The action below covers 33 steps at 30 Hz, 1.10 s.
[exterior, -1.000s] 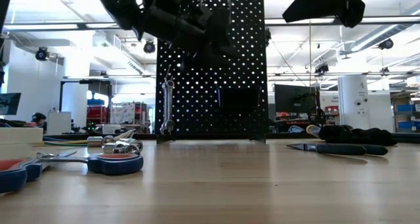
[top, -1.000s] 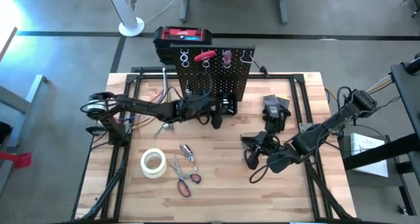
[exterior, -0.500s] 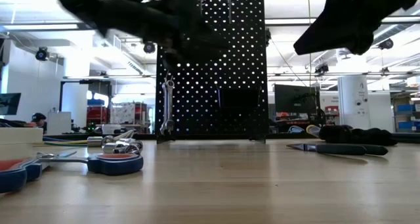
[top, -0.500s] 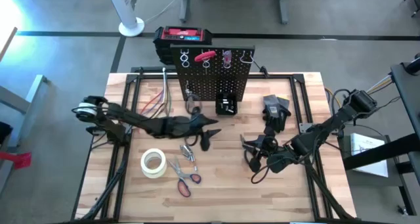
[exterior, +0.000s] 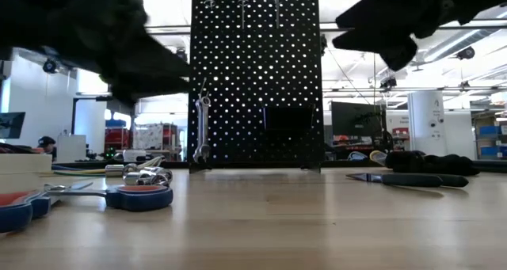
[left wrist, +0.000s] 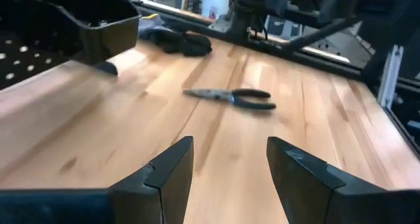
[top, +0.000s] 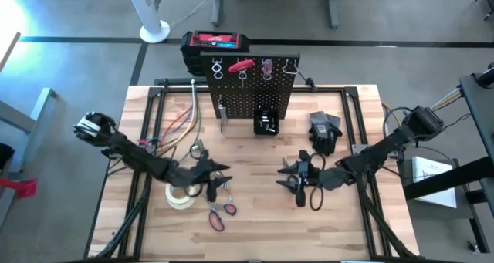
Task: Hang tools onto peg board
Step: Put the extension bar into the black bin on the peg board
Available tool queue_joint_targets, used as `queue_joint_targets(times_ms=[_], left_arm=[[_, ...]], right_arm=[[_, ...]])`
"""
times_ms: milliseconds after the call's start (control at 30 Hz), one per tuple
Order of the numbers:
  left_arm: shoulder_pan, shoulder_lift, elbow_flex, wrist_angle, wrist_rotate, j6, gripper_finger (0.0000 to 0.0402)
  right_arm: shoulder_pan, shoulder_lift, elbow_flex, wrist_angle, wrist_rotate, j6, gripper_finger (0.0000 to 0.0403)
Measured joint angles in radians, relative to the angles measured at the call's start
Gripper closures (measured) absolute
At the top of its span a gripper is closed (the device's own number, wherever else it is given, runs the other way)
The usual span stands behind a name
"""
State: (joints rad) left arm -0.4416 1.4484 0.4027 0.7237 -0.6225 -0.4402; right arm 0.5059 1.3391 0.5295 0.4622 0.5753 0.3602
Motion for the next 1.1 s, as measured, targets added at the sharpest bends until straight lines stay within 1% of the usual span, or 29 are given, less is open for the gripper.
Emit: queue_joint_targets(times_ms=[67, 167, 267, 333, 400, 433, 533, 700, 767, 933, 1000, 1100], left_arm=[[-0.046, -0.008, -0.019, 0.001, -0.049, -0.011, 0.0217], [-0.076, -0.010, -0.032, -0.008, -0.043, -0.015, 0.0217], [-0.078, 0.000, -0.039, -0.046, -0.043, -0.084, 0.0217], [-0.074, 0.010, -0.041, -0.104, -0.053, -0.164, 0.0217], [-0.075, 0.006, -0.056, -0.172, -0.081, -0.235, 0.0217], [-0.074, 0.006, -0.060, -0.195, -0.087, -0.260, 0.0217], [-0.071, -0.001, -0.089, -0.230, -0.086, -0.277, 0.0217], [-0.067, -0.007, -0.103, -0.236, -0.036, -0.289, 0.0217], [-0.065, -0.009, -0.103, -0.274, -0.022, -0.317, 0.0221], [-0.053, 0.005, -0.106, -0.362, -0.009, -0.445, 0.0238], [-0.053, 0.010, -0.106, -0.376, 0.011, -0.483, 0.0244], [-0.052, 0.023, -0.103, -0.350, 0.035, -0.499, 0.0247]], right_arm=[[-0.014, 0.040, 0.008, 0.028, -0.017, -0.036, 0.0215], [-0.046, 0.137, 0.047, 0.090, -0.061, -0.081, 0.0192], [-0.075, 0.242, 0.106, 0.122, -0.062, -0.102, 0.0172], [-0.098, 0.306, 0.150, 0.119, -0.063, -0.063, 0.0162], [-0.131, 0.380, 0.209, 0.124, -0.066, 0.030, 0.0156], [-0.145, 0.413, 0.234, 0.126, -0.086, 0.069, 0.0155], [-0.176, 0.525, 0.319, 0.123, -0.141, 0.107, 0.0155], [-0.199, 0.672, 0.458, 0.111, -0.142, 0.111, 0.0171], [-0.207, 0.723, 0.526, 0.097, -0.141, 0.111, 0.0177], [-0.217, 0.819, 0.681, -0.082, -0.140, 0.109, 0.0187], [-0.219, 0.844, 0.728, -0.159, -0.139, 0.106, 0.0187], [-0.219, 0.871, 0.776, -0.211, -0.132, 0.090, 0.0185]])
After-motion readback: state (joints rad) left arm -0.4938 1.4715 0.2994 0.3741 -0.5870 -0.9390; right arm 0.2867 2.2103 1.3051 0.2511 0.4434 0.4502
